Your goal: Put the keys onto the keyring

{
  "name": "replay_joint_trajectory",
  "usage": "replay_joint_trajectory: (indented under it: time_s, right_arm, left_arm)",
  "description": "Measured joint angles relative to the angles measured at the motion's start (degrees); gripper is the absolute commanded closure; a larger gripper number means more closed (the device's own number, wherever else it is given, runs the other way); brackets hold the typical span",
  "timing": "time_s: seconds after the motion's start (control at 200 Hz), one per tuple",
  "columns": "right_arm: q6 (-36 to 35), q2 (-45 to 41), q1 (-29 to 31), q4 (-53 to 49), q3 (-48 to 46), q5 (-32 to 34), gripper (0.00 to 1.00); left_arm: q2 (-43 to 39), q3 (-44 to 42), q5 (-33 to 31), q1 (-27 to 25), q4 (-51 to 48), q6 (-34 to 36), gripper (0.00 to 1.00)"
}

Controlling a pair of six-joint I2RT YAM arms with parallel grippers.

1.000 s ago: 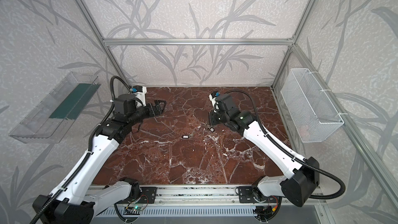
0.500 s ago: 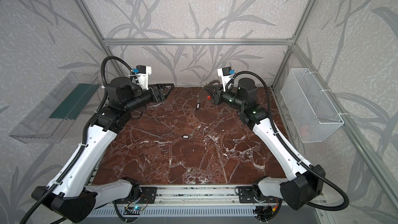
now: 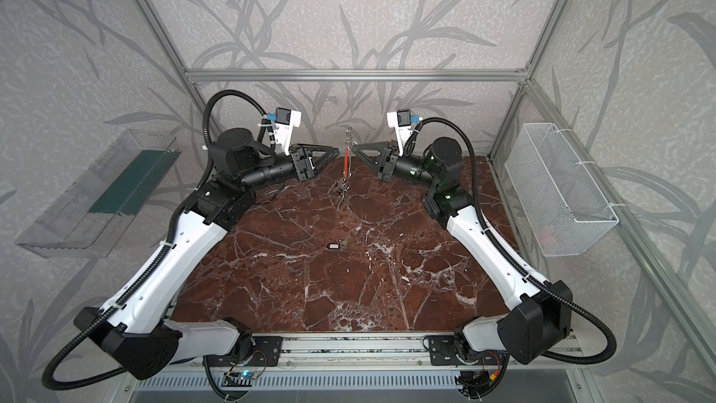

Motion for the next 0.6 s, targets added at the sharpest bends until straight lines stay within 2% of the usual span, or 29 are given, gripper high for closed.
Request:
replay_joint_trajectory:
  time_s: [0.6]
  right_arm:
    - [1.31,0.2,0.76,3.19,-0.02,-1.97,1.0]
  left_arm:
    - [0.48,0.0,2.21,-1.36,6.34,-2.58,0.66]
